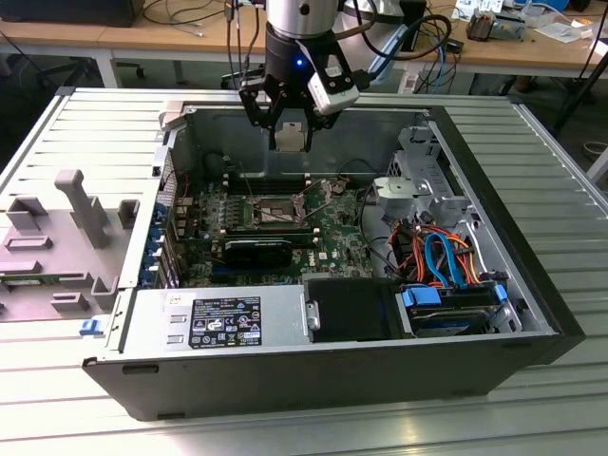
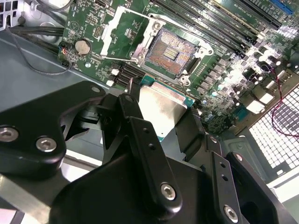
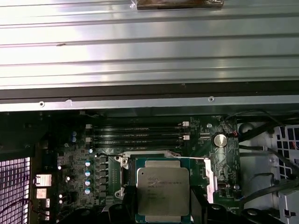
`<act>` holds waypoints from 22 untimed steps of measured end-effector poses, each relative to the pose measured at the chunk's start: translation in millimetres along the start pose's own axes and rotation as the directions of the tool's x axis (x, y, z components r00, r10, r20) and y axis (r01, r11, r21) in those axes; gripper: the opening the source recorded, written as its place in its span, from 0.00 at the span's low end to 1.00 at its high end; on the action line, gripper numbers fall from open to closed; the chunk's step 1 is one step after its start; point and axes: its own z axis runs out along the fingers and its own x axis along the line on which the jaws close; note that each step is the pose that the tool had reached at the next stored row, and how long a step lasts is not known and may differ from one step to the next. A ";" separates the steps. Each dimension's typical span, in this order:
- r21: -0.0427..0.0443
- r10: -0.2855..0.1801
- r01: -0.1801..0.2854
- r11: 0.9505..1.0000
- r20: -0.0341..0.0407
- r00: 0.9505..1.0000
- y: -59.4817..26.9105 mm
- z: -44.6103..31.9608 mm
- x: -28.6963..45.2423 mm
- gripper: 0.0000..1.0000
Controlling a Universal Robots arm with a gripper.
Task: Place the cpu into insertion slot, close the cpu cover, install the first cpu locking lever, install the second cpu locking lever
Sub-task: 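Place the cpu into insertion slot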
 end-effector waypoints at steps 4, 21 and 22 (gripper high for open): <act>-0.003 0.127 -0.127 0.992 0.011 0.992 0.0 0.5 0.0 0.55; -0.007 0.243 -0.243 0.970 0.021 0.970 -0.1 1.0 0.0 0.55; -0.008 0.248 -0.248 0.969 0.022 0.969 -0.1 1.1 0.0 0.55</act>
